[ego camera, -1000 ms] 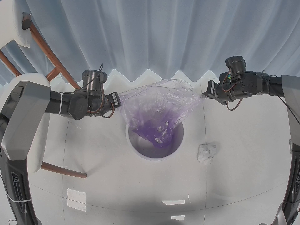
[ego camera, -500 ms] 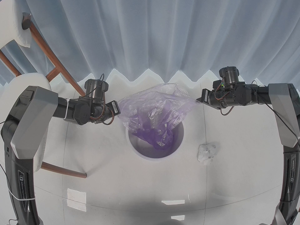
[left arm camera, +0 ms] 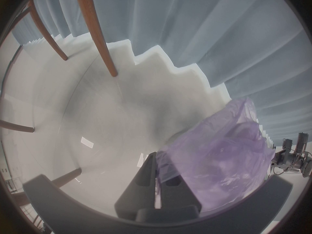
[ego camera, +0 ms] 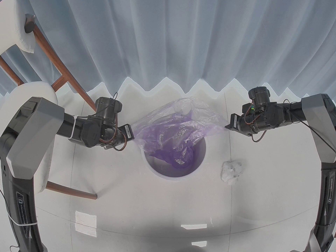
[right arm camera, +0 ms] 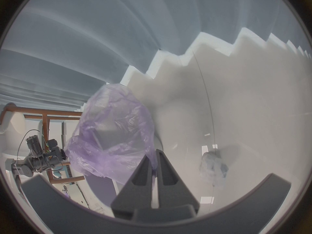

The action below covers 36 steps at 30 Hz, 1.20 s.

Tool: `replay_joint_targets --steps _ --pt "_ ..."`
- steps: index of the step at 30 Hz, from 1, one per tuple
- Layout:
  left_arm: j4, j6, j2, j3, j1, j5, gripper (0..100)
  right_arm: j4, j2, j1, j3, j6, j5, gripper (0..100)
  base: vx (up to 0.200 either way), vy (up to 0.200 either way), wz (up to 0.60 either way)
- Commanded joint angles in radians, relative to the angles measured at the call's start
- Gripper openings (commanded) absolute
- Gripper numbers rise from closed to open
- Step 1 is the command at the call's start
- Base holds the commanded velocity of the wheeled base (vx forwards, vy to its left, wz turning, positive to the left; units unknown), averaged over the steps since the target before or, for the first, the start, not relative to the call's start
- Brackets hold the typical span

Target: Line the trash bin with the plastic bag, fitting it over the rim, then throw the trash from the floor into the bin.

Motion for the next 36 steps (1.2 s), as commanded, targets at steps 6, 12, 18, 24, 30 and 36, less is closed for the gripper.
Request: replay_joint_targets --steps 6,12,18,24,30,36 --pt "-0.004 0.017 -0.05 0.122 -0.039 0.002 0 -0.162 -0.109 0.0 0.313 -0.014 0.003 0 0.0 0.0 0.0" --pt "-0.037 0.05 -0.055 0.181 -0.034 0.001 0 -0.282 -0.128 0.004 0.45 -0.06 0.001 0 0.0 0.0 0.0" --pt "-0.137 0.096 -0.056 0.233 -0.042 -0.004 0 -0.343 -0.155 0.004 0.519 -0.061 0.006 0 0.0 0.0 0.0" --pt "-0.301 0.255 -0.082 0.398 -0.031 -0.102 0 -0.438 -0.188 0.01 0.594 -0.061 0.04 0 0.0 0.0 0.0" --pt "-0.507 0.294 -0.099 0.521 -0.036 -0.134 0 -0.578 -0.234 0.013 0.718 -0.072 0.081 0 0.0 0.0 0.0" --pt "-0.564 0.29 -0.135 0.573 -0.039 -0.147 0 -0.734 -0.234 0.012 0.804 -0.072 0.081 0 0.0 0.0 0.0"
